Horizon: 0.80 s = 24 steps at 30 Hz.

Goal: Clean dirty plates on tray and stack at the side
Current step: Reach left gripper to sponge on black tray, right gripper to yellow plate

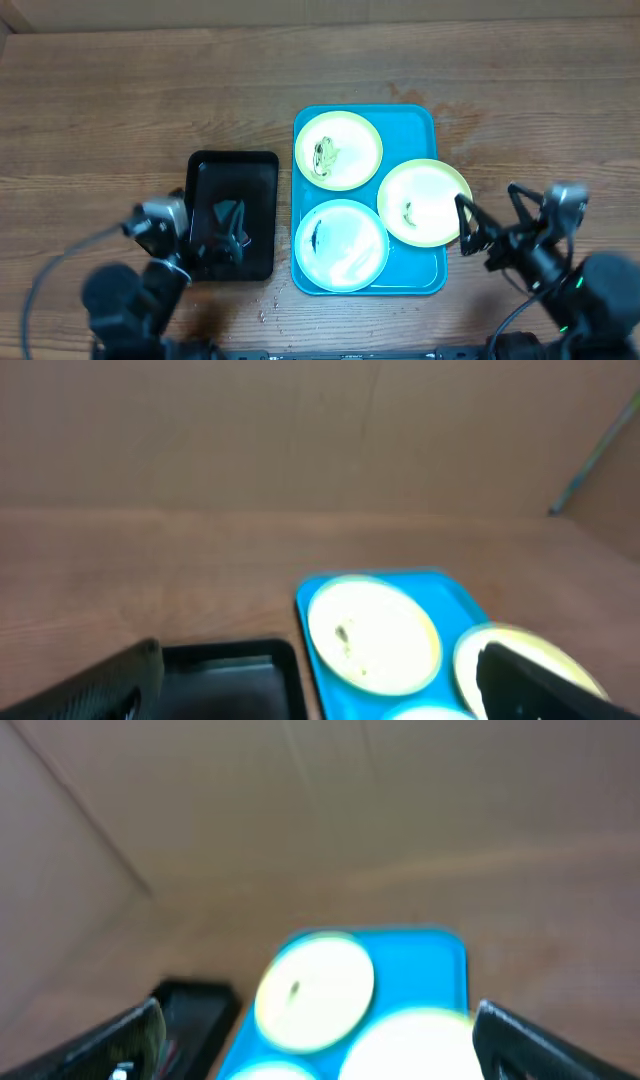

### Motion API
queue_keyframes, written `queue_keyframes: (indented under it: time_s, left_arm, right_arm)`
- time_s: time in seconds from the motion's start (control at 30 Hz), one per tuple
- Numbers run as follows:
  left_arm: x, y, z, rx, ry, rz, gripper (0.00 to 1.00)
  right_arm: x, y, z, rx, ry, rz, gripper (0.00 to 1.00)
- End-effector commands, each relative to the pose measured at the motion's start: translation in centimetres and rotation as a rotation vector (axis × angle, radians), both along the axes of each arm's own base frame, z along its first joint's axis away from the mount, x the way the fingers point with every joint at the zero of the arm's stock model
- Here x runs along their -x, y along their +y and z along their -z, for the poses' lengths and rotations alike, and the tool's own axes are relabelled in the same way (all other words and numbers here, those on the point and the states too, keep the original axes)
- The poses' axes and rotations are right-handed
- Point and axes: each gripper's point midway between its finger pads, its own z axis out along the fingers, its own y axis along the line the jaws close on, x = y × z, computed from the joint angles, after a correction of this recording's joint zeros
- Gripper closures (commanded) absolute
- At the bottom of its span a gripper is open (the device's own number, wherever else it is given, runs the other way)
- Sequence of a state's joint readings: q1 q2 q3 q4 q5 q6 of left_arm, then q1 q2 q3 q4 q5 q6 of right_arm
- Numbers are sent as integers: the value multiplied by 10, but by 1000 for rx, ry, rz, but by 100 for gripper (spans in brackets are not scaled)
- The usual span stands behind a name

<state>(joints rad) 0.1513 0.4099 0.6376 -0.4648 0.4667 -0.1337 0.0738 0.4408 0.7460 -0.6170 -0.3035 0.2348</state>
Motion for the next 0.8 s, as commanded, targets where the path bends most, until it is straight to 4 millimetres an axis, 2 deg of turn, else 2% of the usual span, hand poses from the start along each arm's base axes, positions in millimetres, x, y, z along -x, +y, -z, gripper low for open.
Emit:
queue_keyframes:
  time_s: [0.0, 0.13, 0.2, 0.27, 0.33, 0.4, 0.47, 0.6, 0.77]
  left_arm:
    - [-11, -5, -32, 48, 147, 38, 0]
    - [-18, -3, -31, 57, 448, 54, 0]
    - [-18, -3, -22, 40, 587, 83, 0]
    - [-21, -6, -8, 95, 709, 95, 0]
    - [-21, -11, 3, 129, 782, 123, 0]
    - [-22, -8, 16, 106, 834, 123, 0]
    - [-25, 2, 31, 77, 899, 80, 0]
    - [-24, 19, 67, 6, 1041, -15, 16]
    - [-18, 39, 123, -105, 1184, -254, 22]
  right_arm:
    - [-17, 3, -39, 10, 145, -10, 0]
    - [-42, 7, -65, 14, 285, -20, 0]
    - [-55, 24, -74, -24, 327, -113, 0]
    - [-57, 48, -68, -93, 393, -257, 0]
    - [-55, 55, -51, -117, 486, -293, 0]
    - [-53, 57, -27, -94, 586, -292, 0]
    - [-49, 57, 9, -15, 701, -262, 0]
    - [-38, 61, 78, 112, 875, -181, 4]
    - [-22, 77, 142, 122, 987, -166, 6]
